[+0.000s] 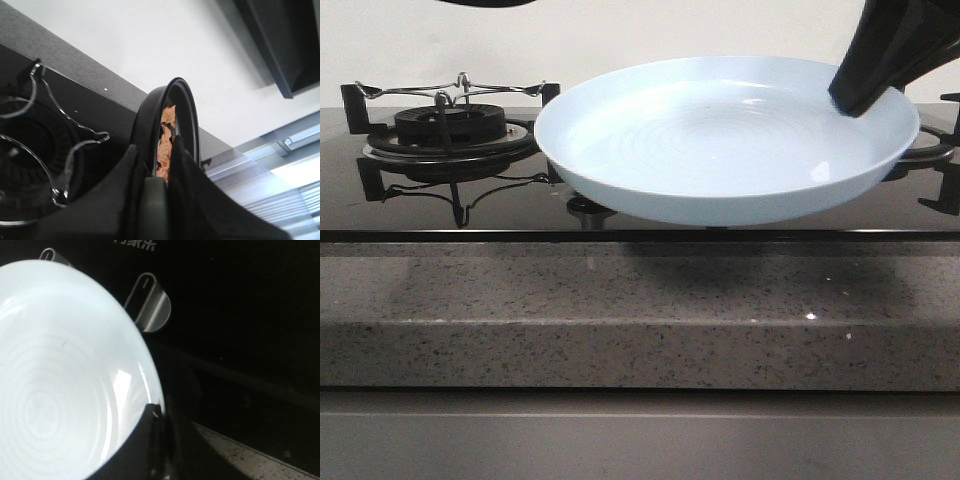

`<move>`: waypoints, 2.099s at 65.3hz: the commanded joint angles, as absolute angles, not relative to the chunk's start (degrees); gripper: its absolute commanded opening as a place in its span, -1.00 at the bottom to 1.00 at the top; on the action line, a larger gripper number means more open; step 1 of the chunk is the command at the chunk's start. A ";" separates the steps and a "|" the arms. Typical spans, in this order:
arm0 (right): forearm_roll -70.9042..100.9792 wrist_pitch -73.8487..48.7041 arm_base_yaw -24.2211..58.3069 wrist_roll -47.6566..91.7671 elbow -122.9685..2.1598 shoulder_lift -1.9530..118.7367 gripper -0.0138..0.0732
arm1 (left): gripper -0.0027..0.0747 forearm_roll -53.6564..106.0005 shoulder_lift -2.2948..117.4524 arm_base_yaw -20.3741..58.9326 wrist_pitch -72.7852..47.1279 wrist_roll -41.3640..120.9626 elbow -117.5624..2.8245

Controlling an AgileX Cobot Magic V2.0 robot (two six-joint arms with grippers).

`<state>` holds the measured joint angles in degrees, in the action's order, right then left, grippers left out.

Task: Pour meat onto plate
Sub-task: 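Lift the black pan with the left gripper above the held plate, then tilt the pan with the left gripper, tipping meat onto the plate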

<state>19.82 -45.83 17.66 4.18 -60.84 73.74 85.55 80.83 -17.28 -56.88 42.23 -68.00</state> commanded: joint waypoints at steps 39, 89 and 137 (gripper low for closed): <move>21.27 -43.82 17.84 4.57 -62.24 71.83 -0.84 | -0.98 86.63 66.51 4.14 -50.20 48.16 -59.51; 21.27 -43.76 17.84 4.57 -62.24 71.83 -0.84 | -0.98 86.09 65.83 12.45 -48.07 73.56 -64.32; 21.27 -43.76 17.84 4.57 -62.24 71.83 -0.84 | -0.98 85.37 65.83 14.78 -51.38 96.19 -64.69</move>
<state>19.82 -45.83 17.66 4.18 -60.84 73.74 80.50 67.58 14.35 -49.93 93.20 -62.45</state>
